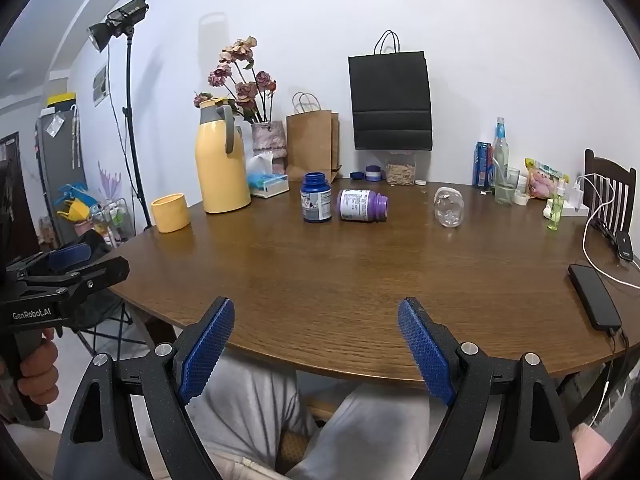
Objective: Flip cup upright
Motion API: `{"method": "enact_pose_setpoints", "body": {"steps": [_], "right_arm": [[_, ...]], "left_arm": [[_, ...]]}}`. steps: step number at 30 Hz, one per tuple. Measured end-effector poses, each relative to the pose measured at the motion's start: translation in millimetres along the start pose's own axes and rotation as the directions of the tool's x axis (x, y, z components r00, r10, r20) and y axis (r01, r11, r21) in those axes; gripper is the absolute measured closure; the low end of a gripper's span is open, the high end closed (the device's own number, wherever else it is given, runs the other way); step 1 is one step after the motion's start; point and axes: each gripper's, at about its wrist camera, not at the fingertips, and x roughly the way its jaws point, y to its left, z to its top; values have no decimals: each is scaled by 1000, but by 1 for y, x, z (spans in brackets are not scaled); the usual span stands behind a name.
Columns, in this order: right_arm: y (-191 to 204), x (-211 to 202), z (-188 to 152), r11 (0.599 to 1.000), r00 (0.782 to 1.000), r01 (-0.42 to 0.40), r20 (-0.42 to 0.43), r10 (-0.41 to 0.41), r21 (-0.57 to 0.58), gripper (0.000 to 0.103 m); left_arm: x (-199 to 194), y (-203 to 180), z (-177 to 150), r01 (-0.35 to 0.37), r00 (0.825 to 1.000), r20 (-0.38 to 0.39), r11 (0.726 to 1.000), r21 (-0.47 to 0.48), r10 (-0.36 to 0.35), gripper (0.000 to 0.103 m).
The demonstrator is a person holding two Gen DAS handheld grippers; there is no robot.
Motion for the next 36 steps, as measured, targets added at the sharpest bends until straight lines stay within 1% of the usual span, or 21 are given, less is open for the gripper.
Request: {"method": "enact_pose_setpoints", "body": {"steps": [1, 4, 8, 10, 36], "right_arm": [[0, 0, 0, 1000, 1000, 0, 1, 0, 0, 15], [0, -2, 0, 1000, 1000, 1, 28, 0, -8, 15], [4, -6, -2, 1000, 1000, 0, 25, 1, -11, 15], [2, -2, 0, 1000, 1000, 1, 24, 0, -9, 15], [0, 1, 2, 1000, 1000, -3, 15, 3, -5, 15]], "left_arm": [[5, 2, 0, 4, 1000, -10, 1000, -7, -4, 0], [4, 5, 1, 5, 1000, -10, 1000, -9, -6, 0], [7, 8, -6, 3, 1000, -8, 1000, -9, -3, 0], [7, 10, -7, 3, 1000, -9, 1000, -9, -3, 0], [9, 6, -3, -3, 1000, -12, 1000, -3, 3, 0]]}}
